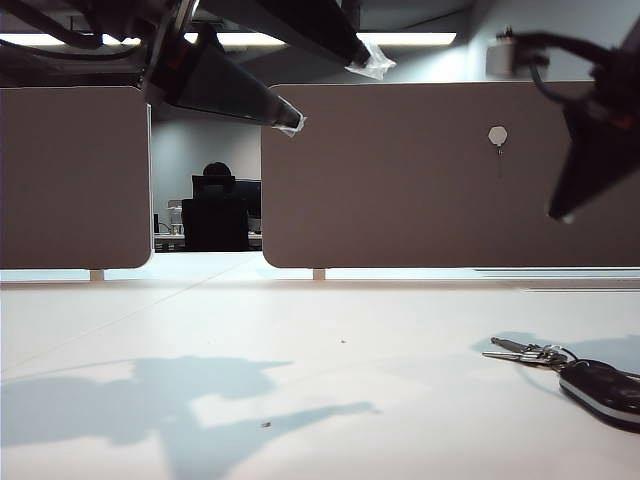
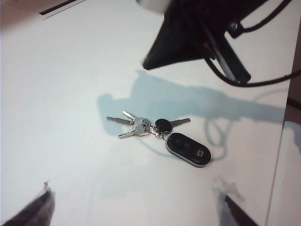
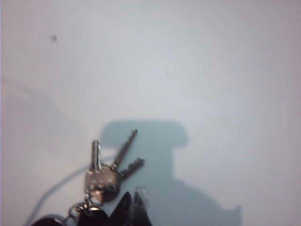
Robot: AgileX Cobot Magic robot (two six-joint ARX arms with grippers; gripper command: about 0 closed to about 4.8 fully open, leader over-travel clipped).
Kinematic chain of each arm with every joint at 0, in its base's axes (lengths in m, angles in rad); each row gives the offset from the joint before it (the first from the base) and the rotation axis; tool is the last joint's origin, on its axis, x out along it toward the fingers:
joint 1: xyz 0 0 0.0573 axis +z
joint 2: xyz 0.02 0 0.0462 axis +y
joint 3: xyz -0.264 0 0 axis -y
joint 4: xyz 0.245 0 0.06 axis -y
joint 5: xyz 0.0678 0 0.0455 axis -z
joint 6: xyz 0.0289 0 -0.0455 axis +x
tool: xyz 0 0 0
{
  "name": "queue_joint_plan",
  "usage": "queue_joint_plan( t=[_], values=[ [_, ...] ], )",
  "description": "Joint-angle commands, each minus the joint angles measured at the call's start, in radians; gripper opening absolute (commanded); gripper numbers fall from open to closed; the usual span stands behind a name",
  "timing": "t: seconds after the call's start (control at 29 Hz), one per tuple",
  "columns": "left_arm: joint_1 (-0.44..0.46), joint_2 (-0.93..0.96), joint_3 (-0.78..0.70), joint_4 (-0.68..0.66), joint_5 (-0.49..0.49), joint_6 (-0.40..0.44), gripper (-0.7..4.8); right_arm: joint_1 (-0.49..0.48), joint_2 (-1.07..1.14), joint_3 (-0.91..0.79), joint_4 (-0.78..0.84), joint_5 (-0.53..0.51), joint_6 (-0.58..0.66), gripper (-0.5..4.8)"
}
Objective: Hang the bunch of keys on the hook.
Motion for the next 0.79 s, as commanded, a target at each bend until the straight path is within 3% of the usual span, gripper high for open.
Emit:
queue_joint_plan(
  t=[0.03,0.14,0.31,0.55,0.79],
  values=[
    [-0.001,-0.002,0.005,0.005,0.002,0.003,4.79,0.000,-0.001,0.002,0.000,-0.055,0.012,-0.04],
    [-0.001,-0.002,0.005,0.005,0.002,0.003,4.79,0.000,0.018,-0.003,-0.002,-0.080,0.012,0.19],
    [-0.001,-0.002,0.005,0.005,0.002,0.003,4.79,0.000,0.061,-0.009,-0.034,-0.102,0.011,2.30],
    [-0.001,-0.002,0.005,0.003,-0.003,0.004,4.79,0.000,0.101,-0.032,-0.089,-0.094,-0.001,2.35],
    [0.000,-0.002,0.005,-0.005,-0.022,0.004,4.79,0.000,0.127,-0.127,-0.010,-0.091,-0.004,2.18]
  ],
)
